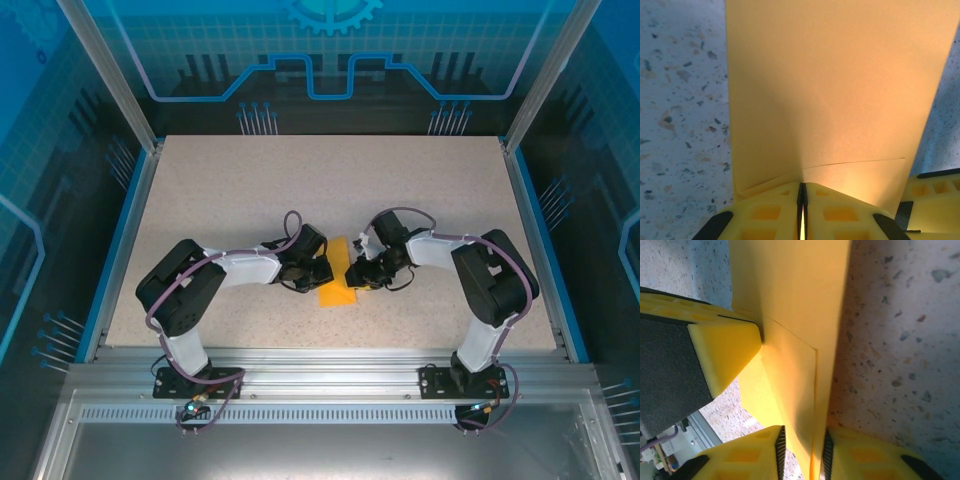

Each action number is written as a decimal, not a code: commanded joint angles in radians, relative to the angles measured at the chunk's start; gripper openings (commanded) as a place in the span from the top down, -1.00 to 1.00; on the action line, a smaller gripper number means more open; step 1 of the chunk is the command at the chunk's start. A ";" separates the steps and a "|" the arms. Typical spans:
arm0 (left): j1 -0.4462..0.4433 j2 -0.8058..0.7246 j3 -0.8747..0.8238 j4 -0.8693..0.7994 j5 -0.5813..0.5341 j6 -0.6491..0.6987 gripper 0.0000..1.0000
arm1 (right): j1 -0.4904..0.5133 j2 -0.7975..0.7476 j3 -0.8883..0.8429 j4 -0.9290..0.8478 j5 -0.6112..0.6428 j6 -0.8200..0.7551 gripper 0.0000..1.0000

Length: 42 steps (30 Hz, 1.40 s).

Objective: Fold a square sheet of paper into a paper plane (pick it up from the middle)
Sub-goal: Turn over the paper at the center of the table.

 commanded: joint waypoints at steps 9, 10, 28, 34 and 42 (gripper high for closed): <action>-0.006 -0.181 -0.061 0.017 -0.021 -0.010 0.59 | 0.003 -0.118 0.032 -0.093 0.010 -0.025 0.89; -0.007 -0.214 -0.071 0.011 -0.034 -0.011 0.55 | 0.003 -0.142 0.034 -0.120 0.024 -0.031 0.91; 0.018 -0.733 -0.316 -0.220 -0.321 -0.039 0.12 | 0.213 -0.387 0.344 -0.892 1.099 0.073 0.89; 0.036 -0.815 -0.354 -0.269 -0.339 -0.026 0.09 | 0.323 -0.133 0.388 -0.895 1.105 0.199 0.86; 0.050 -0.964 -0.395 -0.377 -0.374 -0.016 0.05 | 0.476 0.249 0.621 -0.844 0.899 0.242 0.67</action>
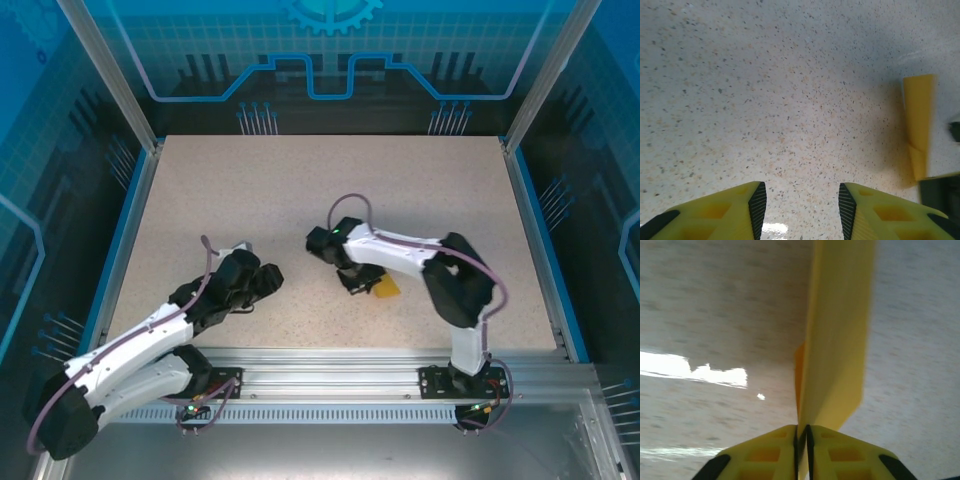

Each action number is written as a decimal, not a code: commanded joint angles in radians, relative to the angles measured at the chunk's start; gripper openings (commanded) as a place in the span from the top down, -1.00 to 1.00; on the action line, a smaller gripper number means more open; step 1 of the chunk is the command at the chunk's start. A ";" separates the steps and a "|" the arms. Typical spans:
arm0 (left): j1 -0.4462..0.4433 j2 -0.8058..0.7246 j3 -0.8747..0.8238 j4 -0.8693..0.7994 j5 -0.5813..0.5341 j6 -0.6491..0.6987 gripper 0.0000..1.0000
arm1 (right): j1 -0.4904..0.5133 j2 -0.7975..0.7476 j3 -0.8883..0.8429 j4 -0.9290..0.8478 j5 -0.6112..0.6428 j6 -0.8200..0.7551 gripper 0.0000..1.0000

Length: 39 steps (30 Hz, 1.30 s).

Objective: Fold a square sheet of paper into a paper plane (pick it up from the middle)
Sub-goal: Turn over the paper at the center of the table, then move the paper to the center of the table.

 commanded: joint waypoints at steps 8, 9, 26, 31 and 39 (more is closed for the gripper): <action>0.024 -0.229 -0.089 -0.162 -0.044 -0.010 -0.04 | 0.059 0.019 0.094 0.207 -0.359 0.002 0.22; 0.024 -0.239 -0.098 -0.145 -0.026 -0.010 -0.04 | 0.049 -0.024 0.069 0.235 -0.381 0.000 0.13; -0.134 0.367 0.128 0.217 0.154 0.010 -0.06 | -0.564 -0.764 -0.672 0.604 -0.688 -0.151 -0.45; -0.194 0.561 0.222 0.281 0.170 -0.039 -0.07 | -0.576 -0.668 -0.719 0.700 -0.815 -0.175 -0.39; -0.195 0.618 0.240 0.288 0.145 -0.057 -0.14 | -0.576 -0.560 -0.724 0.756 -0.838 -0.192 -0.39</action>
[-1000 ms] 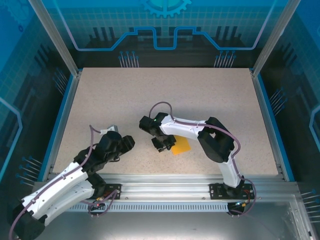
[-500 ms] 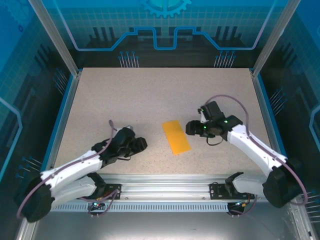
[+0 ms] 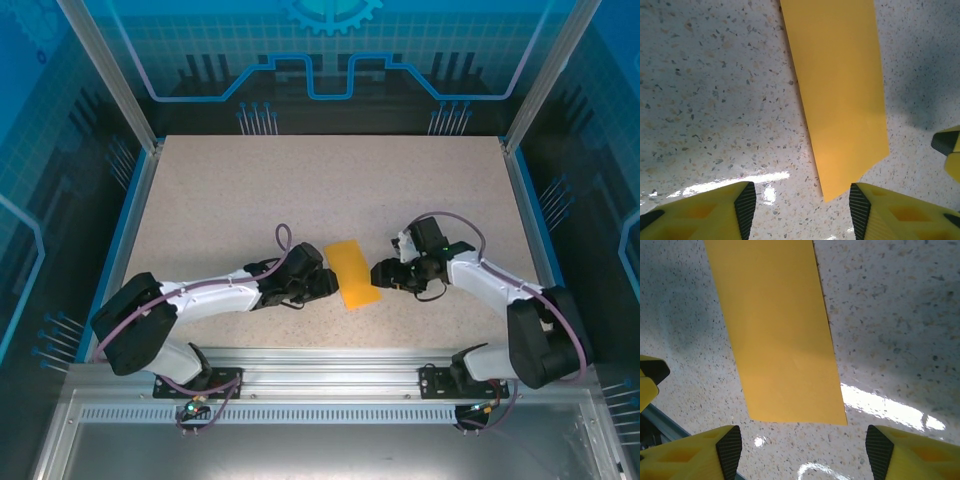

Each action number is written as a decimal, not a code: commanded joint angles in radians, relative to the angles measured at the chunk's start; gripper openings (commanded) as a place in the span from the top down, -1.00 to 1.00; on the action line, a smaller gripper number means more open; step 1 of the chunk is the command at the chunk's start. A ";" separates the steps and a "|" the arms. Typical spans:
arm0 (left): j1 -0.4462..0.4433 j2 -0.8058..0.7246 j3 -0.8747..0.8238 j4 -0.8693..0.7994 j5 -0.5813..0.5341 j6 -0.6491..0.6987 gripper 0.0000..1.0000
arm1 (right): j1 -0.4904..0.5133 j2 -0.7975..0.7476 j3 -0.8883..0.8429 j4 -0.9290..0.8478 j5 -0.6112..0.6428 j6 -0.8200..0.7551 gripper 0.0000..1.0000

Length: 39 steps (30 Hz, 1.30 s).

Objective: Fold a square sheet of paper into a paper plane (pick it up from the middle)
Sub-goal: Move the paper to the center of the table.

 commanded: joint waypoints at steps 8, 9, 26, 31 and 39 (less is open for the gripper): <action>0.002 0.008 0.000 0.030 -0.004 -0.025 -0.20 | 0.021 0.166 0.062 0.086 -0.048 0.002 -0.35; 0.003 0.007 -0.005 0.031 0.001 -0.024 -0.20 | 0.025 0.183 0.066 0.094 -0.048 0.009 -0.35; 0.013 -0.065 -0.041 0.009 -0.005 -0.014 -0.22 | 0.068 0.213 -0.022 0.162 -0.006 0.048 -0.31; 0.013 -0.044 -0.034 0.013 -0.001 -0.025 -0.21 | 0.109 0.170 -0.066 0.184 -0.028 0.076 -0.24; 0.014 -0.037 -0.028 0.001 -0.013 -0.031 -0.21 | 0.174 0.038 -0.126 0.158 0.027 0.162 -0.18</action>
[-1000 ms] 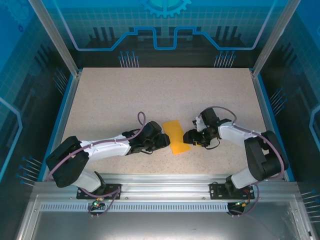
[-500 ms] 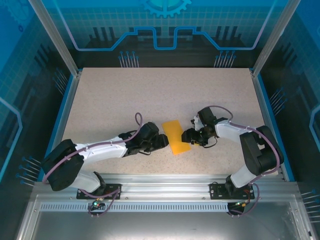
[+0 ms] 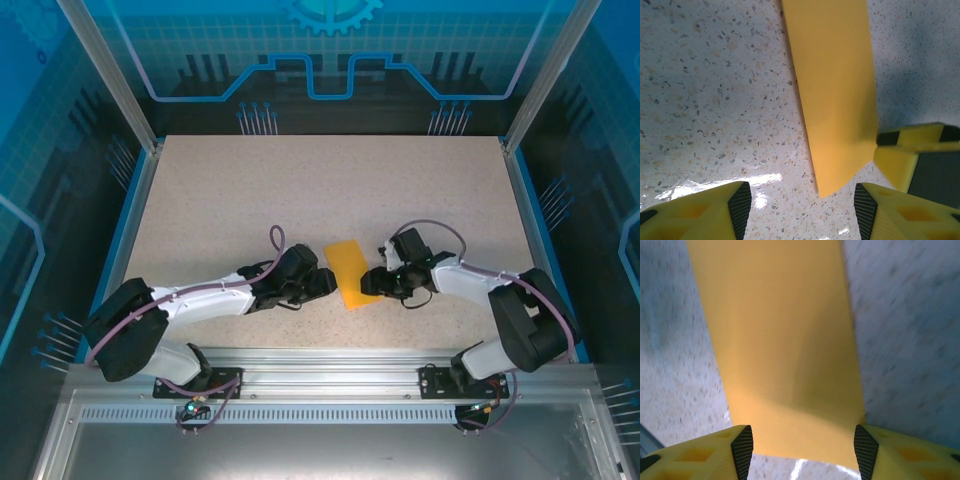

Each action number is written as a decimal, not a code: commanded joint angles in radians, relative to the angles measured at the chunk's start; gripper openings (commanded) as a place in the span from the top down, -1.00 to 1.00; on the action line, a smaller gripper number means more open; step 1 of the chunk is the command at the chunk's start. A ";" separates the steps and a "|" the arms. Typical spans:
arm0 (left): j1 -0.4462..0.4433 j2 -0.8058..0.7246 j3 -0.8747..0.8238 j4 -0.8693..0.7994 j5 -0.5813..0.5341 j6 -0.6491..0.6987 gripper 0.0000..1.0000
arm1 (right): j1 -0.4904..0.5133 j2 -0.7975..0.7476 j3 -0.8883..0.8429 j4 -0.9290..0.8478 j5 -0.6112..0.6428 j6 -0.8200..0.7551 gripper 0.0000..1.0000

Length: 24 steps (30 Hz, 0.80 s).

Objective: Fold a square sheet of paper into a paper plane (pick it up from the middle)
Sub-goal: Move the paper to the center of the table.

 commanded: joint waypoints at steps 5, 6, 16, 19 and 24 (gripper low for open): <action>0.008 0.022 0.021 -0.025 -0.006 -0.010 -0.19 | 0.055 -0.124 -0.071 -0.045 -0.058 0.093 -0.19; 0.008 0.024 0.025 -0.024 -0.006 -0.010 -0.19 | 0.057 -0.139 -0.070 -0.047 -0.073 0.089 -0.20; 0.014 0.149 0.121 0.010 0.063 0.011 0.02 | -0.040 -0.141 -0.006 -0.155 -0.056 -0.006 -0.07; 0.047 0.219 0.160 0.020 0.103 0.016 0.01 | -0.040 -0.129 -0.013 -0.115 -0.073 -0.009 -0.08; 0.088 0.289 0.199 0.059 0.154 0.028 0.01 | -0.045 -0.118 -0.014 -0.105 -0.072 -0.008 -0.08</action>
